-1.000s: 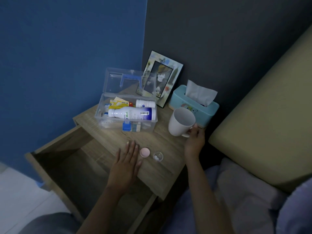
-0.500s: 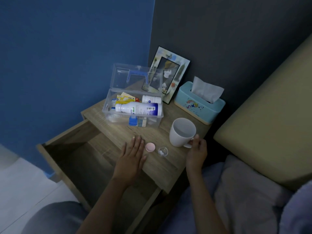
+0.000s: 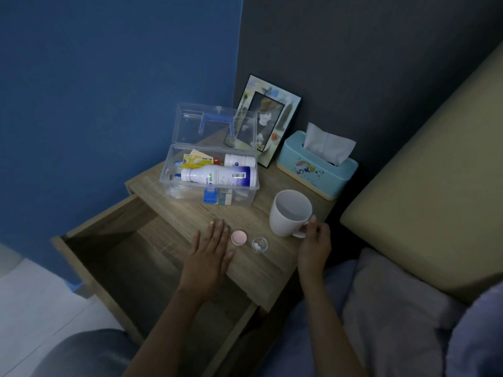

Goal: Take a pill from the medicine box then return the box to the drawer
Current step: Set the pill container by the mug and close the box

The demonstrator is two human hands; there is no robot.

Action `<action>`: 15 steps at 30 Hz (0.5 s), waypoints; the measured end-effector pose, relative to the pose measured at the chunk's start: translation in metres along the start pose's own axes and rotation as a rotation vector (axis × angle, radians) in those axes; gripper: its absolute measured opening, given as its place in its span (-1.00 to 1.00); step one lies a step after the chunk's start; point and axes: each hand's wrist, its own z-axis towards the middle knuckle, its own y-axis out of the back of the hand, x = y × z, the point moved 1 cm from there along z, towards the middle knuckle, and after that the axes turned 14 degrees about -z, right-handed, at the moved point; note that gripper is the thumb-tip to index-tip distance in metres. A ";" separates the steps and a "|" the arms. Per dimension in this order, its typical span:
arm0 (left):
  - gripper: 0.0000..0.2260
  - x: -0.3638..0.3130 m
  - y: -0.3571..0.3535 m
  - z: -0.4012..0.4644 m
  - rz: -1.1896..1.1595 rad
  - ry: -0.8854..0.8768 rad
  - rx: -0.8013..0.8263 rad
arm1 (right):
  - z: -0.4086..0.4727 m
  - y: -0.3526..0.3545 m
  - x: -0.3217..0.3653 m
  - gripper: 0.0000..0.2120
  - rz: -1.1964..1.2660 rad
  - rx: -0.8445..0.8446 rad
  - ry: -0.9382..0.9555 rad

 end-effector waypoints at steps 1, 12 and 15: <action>-0.44 0.000 0.000 0.000 -0.013 -0.002 -0.007 | -0.002 0.002 0.002 -0.73 -0.021 0.005 0.007; -0.41 0.019 0.057 0.029 -0.424 0.235 -0.628 | 0.023 -0.059 0.133 -0.63 0.230 0.143 0.204; -0.35 0.033 0.068 0.043 -0.486 0.311 -0.643 | 0.062 -0.114 0.155 -0.49 0.076 0.368 0.142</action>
